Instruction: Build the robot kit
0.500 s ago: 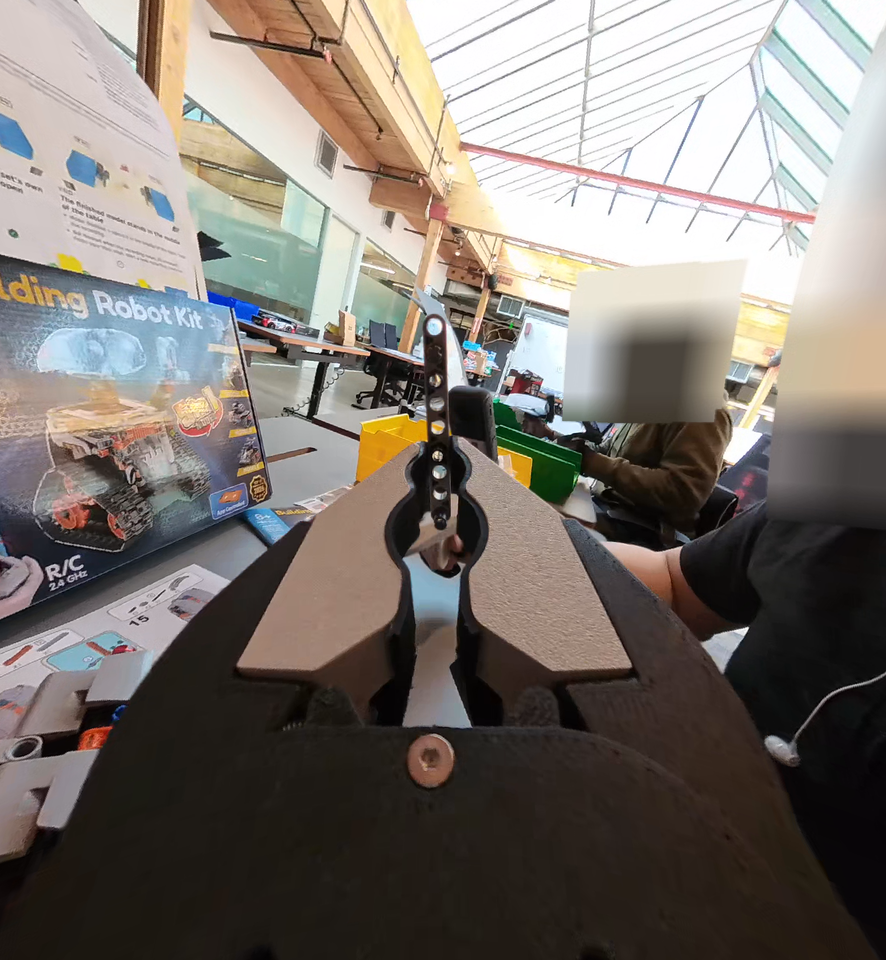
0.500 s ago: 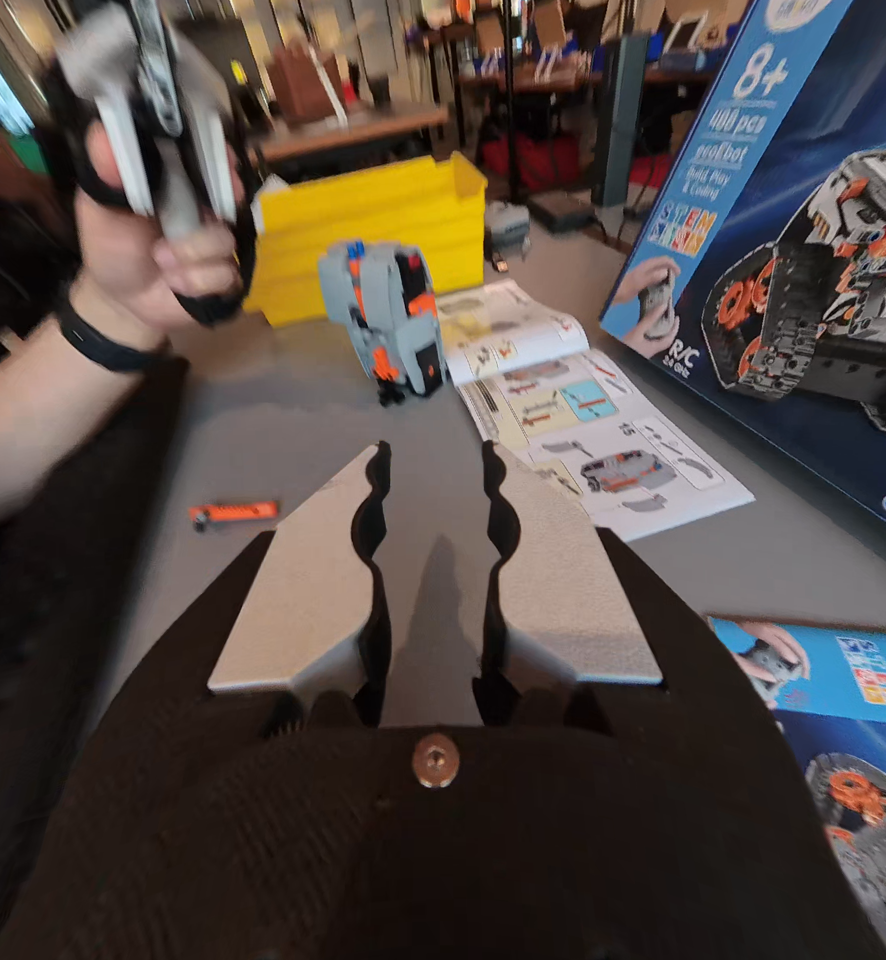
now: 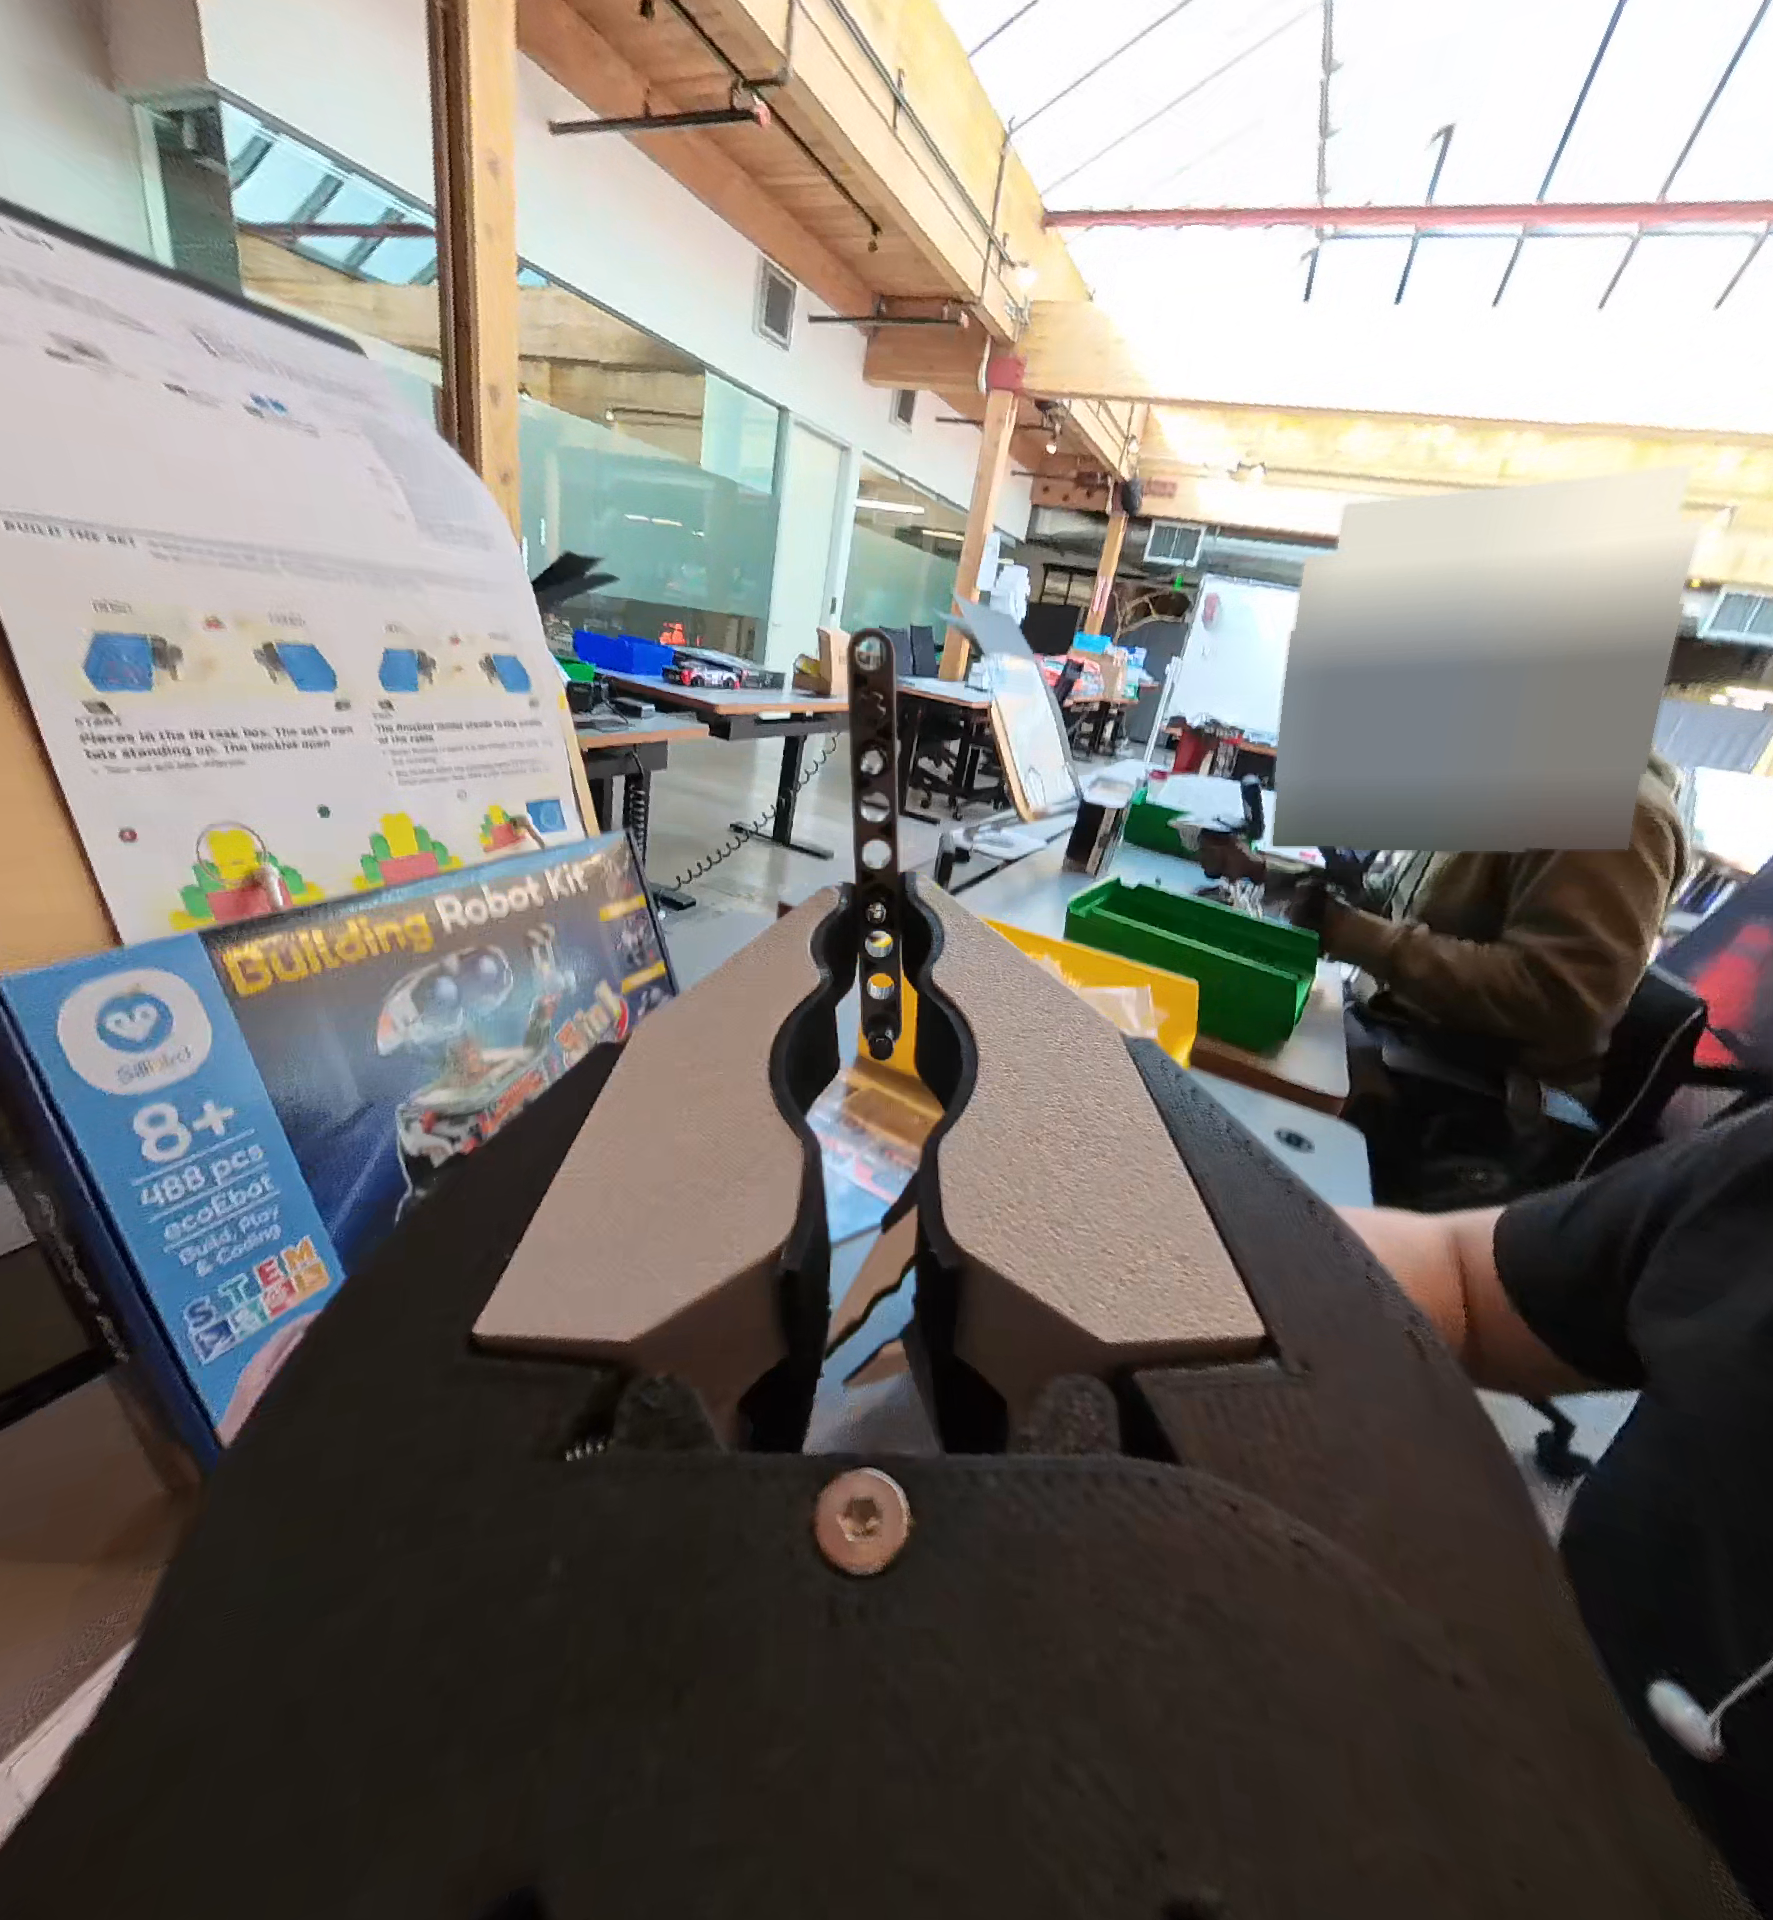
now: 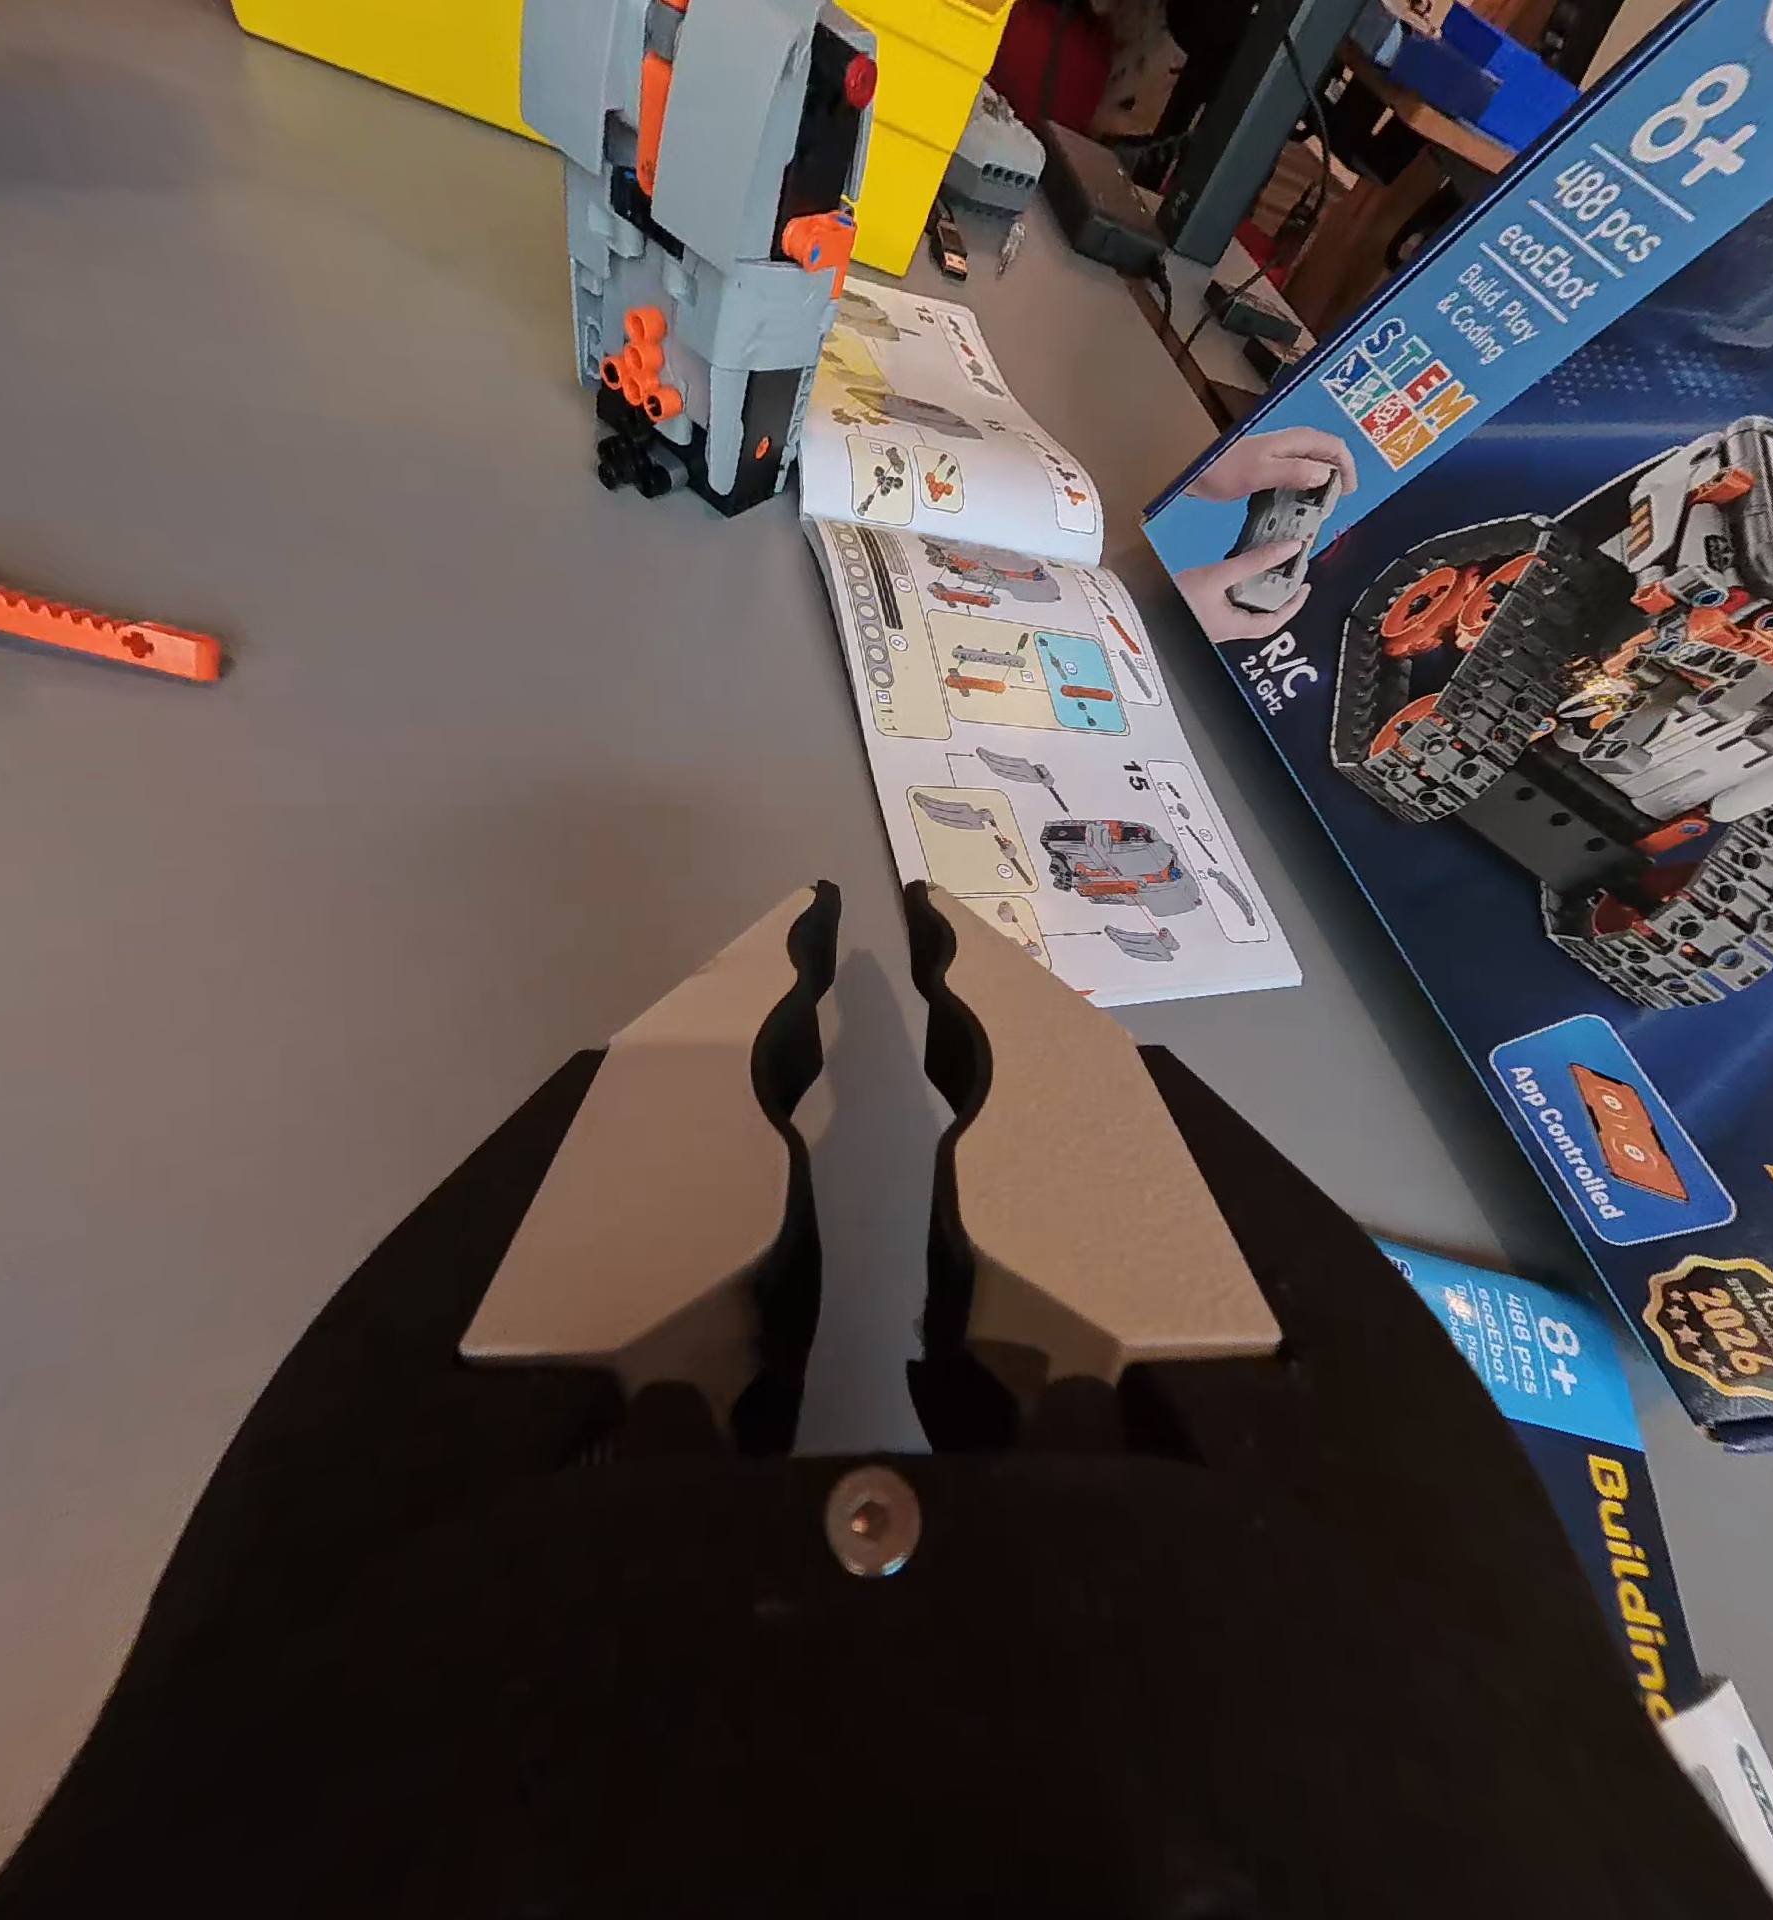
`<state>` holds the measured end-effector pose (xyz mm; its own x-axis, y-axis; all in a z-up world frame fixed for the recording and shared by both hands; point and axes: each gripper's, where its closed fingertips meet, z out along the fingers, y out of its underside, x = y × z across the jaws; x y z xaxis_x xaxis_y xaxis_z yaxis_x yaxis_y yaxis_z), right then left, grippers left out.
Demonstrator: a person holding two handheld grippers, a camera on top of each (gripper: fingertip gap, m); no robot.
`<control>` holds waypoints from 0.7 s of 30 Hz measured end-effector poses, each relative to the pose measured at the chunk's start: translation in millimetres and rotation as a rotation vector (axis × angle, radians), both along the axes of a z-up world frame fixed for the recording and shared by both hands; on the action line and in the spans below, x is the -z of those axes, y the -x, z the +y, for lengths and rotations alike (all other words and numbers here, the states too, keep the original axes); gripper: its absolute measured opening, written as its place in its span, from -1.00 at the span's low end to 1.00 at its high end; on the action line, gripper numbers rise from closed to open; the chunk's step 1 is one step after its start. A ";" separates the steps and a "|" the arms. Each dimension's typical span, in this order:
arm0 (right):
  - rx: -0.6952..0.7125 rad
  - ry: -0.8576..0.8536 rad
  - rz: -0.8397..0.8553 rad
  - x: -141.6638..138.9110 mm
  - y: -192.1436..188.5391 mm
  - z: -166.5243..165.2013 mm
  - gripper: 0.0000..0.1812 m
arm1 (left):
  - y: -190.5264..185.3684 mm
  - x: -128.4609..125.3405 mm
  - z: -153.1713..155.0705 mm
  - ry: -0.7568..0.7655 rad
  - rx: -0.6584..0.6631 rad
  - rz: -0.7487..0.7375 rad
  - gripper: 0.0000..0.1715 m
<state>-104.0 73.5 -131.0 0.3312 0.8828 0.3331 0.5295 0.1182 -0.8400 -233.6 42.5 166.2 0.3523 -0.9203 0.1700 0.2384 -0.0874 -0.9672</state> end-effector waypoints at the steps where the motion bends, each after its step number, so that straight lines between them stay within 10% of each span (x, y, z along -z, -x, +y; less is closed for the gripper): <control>1: 0.001 0.003 0.006 -0.3 -0.5 0.7 -0.87 | 0.4 -7.8 -0.1 0.003 -0.009 -0.009 -0.94; 8: 0.023 0.011 0.027 0.4 -8.5 7.9 -0.87 | -17.7 50.3 8.8 0.049 0.035 0.262 -0.94; 13: 0.025 0.023 0.005 7.3 -9.2 10.8 -0.87 | -31.4 47.1 5.0 0.154 0.353 -0.020 -0.95; 21: 0.007 0.024 -0.025 11.8 -8.3 6.9 -0.87 | -77.3 100.9 12.1 0.188 0.435 0.099 -0.95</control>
<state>-95.7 80.3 -142.8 0.3295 0.8884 0.3197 0.5511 0.0940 -0.8291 -156.3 54.6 65.3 -0.0352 -0.9425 0.3325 0.0486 -0.3339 -0.9414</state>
